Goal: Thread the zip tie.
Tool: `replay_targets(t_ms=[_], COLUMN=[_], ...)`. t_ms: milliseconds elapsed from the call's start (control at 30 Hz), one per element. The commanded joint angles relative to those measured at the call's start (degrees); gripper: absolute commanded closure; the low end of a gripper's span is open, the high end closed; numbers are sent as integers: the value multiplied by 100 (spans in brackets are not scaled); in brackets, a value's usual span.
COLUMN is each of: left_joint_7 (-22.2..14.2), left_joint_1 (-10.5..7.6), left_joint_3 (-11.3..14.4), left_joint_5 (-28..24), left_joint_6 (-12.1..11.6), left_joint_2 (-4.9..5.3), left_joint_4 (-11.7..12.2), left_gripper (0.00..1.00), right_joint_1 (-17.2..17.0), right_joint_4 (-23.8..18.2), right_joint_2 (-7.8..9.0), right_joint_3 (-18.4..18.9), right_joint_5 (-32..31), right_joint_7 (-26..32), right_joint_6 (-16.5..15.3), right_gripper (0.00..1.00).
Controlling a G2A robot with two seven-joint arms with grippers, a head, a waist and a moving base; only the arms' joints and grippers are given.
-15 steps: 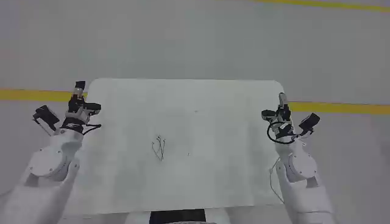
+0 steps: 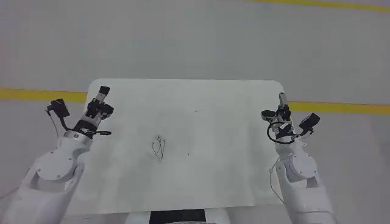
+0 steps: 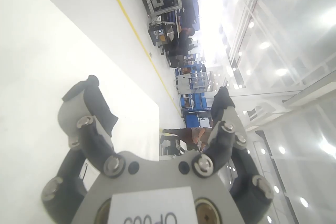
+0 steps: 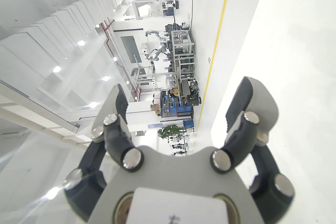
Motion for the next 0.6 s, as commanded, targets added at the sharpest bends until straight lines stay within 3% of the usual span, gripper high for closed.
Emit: replay_targets(t_ms=[0, 100, 167, 233, 300, 400, 567], left_joint_7=[2, -49, -294, -625, -1143, -1785, -1785], left_joint_1=[0, -15, -38, -33, -13, 41, 41], left_joint_3=[1, 18, 65, 83, 158, 235, 235], left_joint_5=[-5, 31, 218, 457, 1115, 1338, 1338], left_joint_6=[1, -25, -84, -32, 84, 177, 177], left_joint_2=[0, 2, 17, 43, 94, 137, 137], left_joint_4=[1, -40, -117, -189, -309, -446, -446], left_gripper=[0, 0, 0, 0, 0, 0, 0], right_joint_1=[0, 0, 0, 0, 0, 0, 0], right_joint_4=[0, 0, 0, 0, 0, 0, 0], right_joint_2=[0, 0, 0, 0, 0, 0, 0], right_joint_3=[0, 0, 0, 0, 0, 0, 0], right_joint_5=[0, 0, 0, 0, 0, 0, 0], right_joint_7=[0, 0, 0, 0, 0, 0, 0], right_joint_6=[0, 0, 0, 0, 0, 0, 0], right_gripper=[0, 0, 0, 0, 0, 0, 0])
